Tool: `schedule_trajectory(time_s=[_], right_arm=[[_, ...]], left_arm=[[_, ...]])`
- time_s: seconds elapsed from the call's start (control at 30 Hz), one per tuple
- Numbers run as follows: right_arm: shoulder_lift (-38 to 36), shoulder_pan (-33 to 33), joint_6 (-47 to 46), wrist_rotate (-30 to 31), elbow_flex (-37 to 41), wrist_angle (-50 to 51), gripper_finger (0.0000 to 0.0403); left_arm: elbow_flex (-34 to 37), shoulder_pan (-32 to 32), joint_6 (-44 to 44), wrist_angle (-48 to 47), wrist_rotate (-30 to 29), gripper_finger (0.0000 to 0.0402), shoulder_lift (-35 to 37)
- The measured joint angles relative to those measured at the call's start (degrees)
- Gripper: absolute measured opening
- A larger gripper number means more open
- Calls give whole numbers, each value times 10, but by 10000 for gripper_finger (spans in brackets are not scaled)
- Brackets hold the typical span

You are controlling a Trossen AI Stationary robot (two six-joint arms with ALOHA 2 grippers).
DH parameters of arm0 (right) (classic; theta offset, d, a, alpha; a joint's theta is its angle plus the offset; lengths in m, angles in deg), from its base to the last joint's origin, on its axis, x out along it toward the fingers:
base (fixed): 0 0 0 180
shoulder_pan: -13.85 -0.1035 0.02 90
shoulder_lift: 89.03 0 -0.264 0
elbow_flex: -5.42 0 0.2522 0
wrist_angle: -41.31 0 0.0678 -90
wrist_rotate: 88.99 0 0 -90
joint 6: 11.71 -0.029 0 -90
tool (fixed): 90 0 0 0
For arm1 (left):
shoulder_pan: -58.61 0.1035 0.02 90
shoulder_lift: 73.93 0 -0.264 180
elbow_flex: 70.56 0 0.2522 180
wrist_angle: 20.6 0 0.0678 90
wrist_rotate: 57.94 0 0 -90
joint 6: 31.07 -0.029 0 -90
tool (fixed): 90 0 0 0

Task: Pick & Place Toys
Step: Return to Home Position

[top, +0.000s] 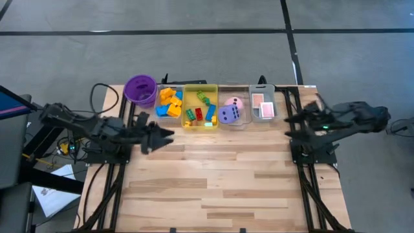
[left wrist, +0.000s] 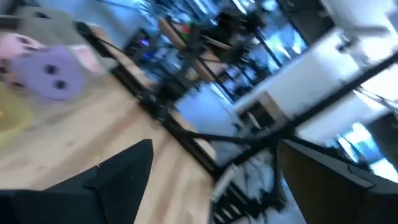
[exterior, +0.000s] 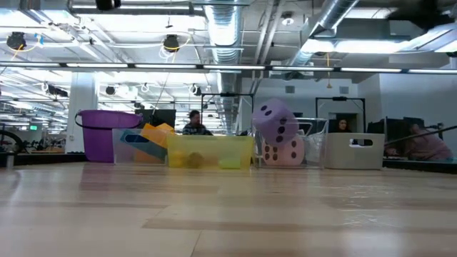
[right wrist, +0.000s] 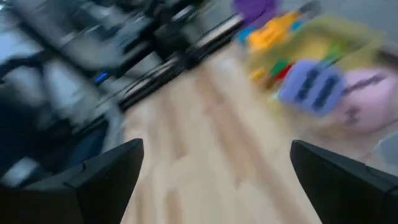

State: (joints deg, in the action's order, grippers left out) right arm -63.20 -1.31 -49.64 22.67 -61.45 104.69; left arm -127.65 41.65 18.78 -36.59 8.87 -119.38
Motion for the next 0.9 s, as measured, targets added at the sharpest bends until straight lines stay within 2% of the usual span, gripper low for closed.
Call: schedule_trajectory(time_s=[0.07,0.13,0.2,0.27,0.33,0.4,0.47,0.53,0.67,0.73,0.83,0.9], right_arm=[[-46,-16,0,-42,0,44,397],[-82,-27,2,-48,4,42,397],[-122,-33,44,-26,18,31,398],[-158,-34,121,-20,44,-30,398],[-199,-35,205,-41,86,-94,398],[-239,-36,275,-77,133,-183,398],[-254,-36,308,-104,183,-248,398],[-255,-36,312,-115,207,-237,398],[-241,-36,276,-125,249,-293,398],[-248,-36,271,-156,274,-305,398],[-255,-36,270,-174,288,-372,398],[-255,-36,267,-182,296,-355,398]], left_arm=[[0,-30,-28,0,13,337,7],[0,-67,-98,-1,2,337,7],[0,-110,-159,2,-69,337,1],[5,-145,-199,1,-168,337,-3],[29,-169,-210,17,-238,337,-2],[74,-178,-210,64,-268,337,1],[129,-179,-211,153,-261,337,1],[189,-173,-211,260,-227,337,0],[312,-155,-213,478,-157,337,-9],[360,-147,-216,580,-131,337,-8],[424,-137,-239,678,-113,337,-7],[428,-129,-253,684,-114,337,-5]])
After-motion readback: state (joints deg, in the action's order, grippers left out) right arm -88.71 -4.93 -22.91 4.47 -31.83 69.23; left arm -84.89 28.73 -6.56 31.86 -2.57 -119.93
